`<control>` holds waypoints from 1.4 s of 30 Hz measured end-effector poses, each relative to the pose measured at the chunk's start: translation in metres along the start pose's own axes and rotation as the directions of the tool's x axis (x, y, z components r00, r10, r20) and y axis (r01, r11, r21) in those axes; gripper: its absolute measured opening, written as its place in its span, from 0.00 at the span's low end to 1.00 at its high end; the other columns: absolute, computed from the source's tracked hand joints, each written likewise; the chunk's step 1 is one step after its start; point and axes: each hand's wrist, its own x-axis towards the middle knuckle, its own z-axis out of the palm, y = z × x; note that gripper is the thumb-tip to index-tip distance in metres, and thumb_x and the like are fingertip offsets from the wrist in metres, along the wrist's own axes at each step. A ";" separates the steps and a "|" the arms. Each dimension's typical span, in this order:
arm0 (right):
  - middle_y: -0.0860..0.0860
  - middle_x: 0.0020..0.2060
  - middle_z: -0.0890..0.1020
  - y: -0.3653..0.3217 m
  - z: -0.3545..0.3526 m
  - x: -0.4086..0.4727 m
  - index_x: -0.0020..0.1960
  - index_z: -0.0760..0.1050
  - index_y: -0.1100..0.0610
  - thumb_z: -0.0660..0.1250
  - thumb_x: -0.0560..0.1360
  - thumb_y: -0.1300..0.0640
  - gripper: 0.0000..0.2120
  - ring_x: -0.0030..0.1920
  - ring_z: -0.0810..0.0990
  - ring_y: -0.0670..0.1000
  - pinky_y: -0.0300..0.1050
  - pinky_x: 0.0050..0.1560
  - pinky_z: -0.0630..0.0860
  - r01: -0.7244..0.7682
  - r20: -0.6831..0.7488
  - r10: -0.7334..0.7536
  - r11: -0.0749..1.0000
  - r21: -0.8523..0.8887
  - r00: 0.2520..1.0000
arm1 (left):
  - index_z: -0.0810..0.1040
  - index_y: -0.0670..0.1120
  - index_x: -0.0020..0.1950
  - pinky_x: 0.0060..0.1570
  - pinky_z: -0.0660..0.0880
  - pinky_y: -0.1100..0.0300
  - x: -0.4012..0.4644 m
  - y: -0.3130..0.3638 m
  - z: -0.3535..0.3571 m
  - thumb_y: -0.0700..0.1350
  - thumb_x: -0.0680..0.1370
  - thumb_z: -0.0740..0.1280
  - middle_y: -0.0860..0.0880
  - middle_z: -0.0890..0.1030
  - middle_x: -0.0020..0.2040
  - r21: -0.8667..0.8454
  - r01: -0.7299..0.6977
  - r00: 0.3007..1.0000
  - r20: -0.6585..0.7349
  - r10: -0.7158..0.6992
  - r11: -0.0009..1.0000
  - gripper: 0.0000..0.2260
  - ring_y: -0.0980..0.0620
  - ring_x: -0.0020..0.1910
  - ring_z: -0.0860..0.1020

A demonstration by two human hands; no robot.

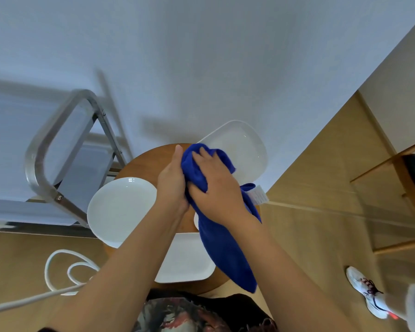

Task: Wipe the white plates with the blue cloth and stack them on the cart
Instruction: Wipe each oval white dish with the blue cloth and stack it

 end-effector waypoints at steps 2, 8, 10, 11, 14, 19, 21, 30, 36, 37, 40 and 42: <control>0.49 0.72 0.66 0.001 0.002 -0.003 0.73 0.64 0.54 0.65 0.75 0.57 0.27 0.73 0.60 0.51 0.50 0.72 0.60 0.009 0.062 -0.011 0.999 0.034 0.998 | 0.82 0.44 0.44 0.30 0.78 0.63 0.001 0.000 -0.004 0.59 0.76 0.64 0.46 0.85 0.38 -0.025 0.039 0.999 0.021 -0.039 0.999 0.19 0.51 0.37 0.84; 0.46 0.55 0.79 0.009 -0.005 -0.010 0.60 0.76 0.54 0.60 0.71 0.53 0.19 0.54 0.70 0.44 0.41 0.61 0.66 0.099 0.173 -0.096 0.995 -0.006 0.980 | 0.79 0.42 0.40 0.27 0.78 0.60 0.006 0.006 -0.009 0.60 0.75 0.66 0.45 0.84 0.32 0.002 0.120 0.992 0.025 -0.120 0.993 0.20 0.49 0.31 0.83; 0.42 0.46 0.78 0.010 -0.006 -0.013 0.53 0.77 0.53 0.59 0.70 0.53 0.15 0.48 0.67 0.43 0.40 0.52 0.67 0.100 0.182 -0.092 0.994 -0.036 0.979 | 0.79 0.43 0.44 0.26 0.78 0.59 0.009 0.008 -0.009 0.59 0.75 0.67 0.46 0.84 0.33 0.015 0.121 0.992 0.021 -0.121 0.993 0.18 0.49 0.30 0.83; 0.42 0.43 0.77 0.011 -0.007 -0.014 0.50 0.77 0.53 0.58 0.70 0.53 0.14 0.46 0.67 0.43 0.41 0.49 0.68 0.103 0.182 -0.090 0.993 -0.059 0.979 | 0.78 0.44 0.46 0.26 0.78 0.59 0.011 0.008 -0.009 0.59 0.75 0.67 0.47 0.84 0.33 0.029 0.111 0.994 0.020 -0.112 0.993 0.17 0.50 0.30 0.83; 0.44 0.39 0.77 0.012 -0.012 -0.016 0.46 0.77 0.55 0.57 0.69 0.53 0.12 0.44 0.67 0.43 0.44 0.44 0.70 0.114 0.219 -0.088 0.987 -0.109 0.972 | 0.78 0.48 0.45 0.26 0.77 0.61 0.015 0.006 -0.009 0.59 0.75 0.67 0.50 0.84 0.32 0.087 0.066 0.998 -0.006 -0.066 0.994 0.14 0.52 0.30 0.83; 0.46 0.40 0.78 0.022 -0.027 -0.024 0.45 0.77 0.55 0.55 0.67 0.52 0.14 0.44 0.69 0.45 0.42 0.45 0.68 0.109 0.383 -0.038 0.980 -0.165 0.923 | 0.80 0.48 0.47 0.43 0.80 0.50 0.021 0.010 -0.011 0.59 0.75 0.67 0.46 0.84 0.41 0.177 0.060 0.996 0.056 -0.071 0.982 0.15 0.44 0.43 0.82; 0.46 0.41 0.79 0.028 -0.034 -0.025 0.46 0.78 0.54 0.55 0.67 0.51 0.15 0.45 0.70 0.45 0.41 0.45 0.69 0.102 0.414 -0.011 0.975 -0.197 0.910 | 0.80 0.48 0.47 0.49 0.78 0.47 0.021 0.011 -0.013 0.59 0.75 0.67 0.46 0.84 0.42 0.221 0.039 0.996 0.075 -0.057 0.975 0.15 0.43 0.45 0.81; 0.49 0.29 0.73 0.056 -0.084 -0.024 0.31 0.67 0.52 0.58 0.66 0.54 0.06 0.34 0.73 0.52 0.48 0.36 0.71 -0.285 0.115 0.307 0.942 -0.176 0.945 | 0.76 0.52 0.41 0.52 0.76 0.48 0.028 0.018 -0.022 0.60 0.75 0.66 0.48 0.79 0.42 0.386 -0.066 0.994 -0.053 0.094 0.920 0.12 0.46 0.47 0.79; 0.49 0.51 0.80 0.021 -0.051 -0.002 0.54 0.77 0.54 0.57 0.67 0.56 0.18 0.53 0.75 0.46 0.39 0.59 0.70 -0.064 0.008 0.064 0.997 0.050 0.998 | 0.79 0.51 0.41 0.35 0.79 0.60 0.022 0.001 0.008 0.58 0.77 0.64 0.53 0.84 0.33 0.300 -0.039 0.999 0.040 0.028 0.953 0.12 0.53 0.35 0.83; 0.51 0.60 0.77 0.017 -0.041 0.000 0.62 0.75 0.55 0.57 0.69 0.56 0.22 0.61 0.71 0.49 0.39 0.66 0.62 -0.011 0.069 0.012 1.000 -0.022 0.998 | 0.79 0.49 0.42 0.30 0.78 0.63 0.021 -0.001 0.013 0.57 0.77 0.65 0.53 0.84 0.32 0.259 -0.010 1.000 0.030 0.002 0.966 0.13 0.56 0.33 0.82; 0.51 0.69 0.71 0.011 -0.025 -0.004 0.69 0.69 0.56 0.57 0.70 0.54 0.28 0.70 0.64 0.50 0.41 0.72 0.54 0.062 0.163 -0.046 0.993 -0.099 0.986 | 0.79 0.45 0.41 0.28 0.76 0.64 0.024 0.001 0.018 0.56 0.76 0.67 0.51 0.83 0.29 0.182 0.062 0.998 -0.043 -0.055 0.981 0.15 0.55 0.29 0.82; 0.51 0.65 0.74 0.011 -0.022 -0.008 0.65 0.72 0.57 0.62 0.69 0.53 0.24 0.66 0.69 0.52 0.48 0.70 0.62 0.102 0.171 -0.082 0.989 -0.108 0.982 | 0.78 0.44 0.40 0.33 0.77 0.60 0.027 0.003 0.014 0.57 0.75 0.69 0.50 0.82 0.28 0.173 0.119 0.991 -0.079 -0.106 0.978 0.16 0.54 0.28 0.81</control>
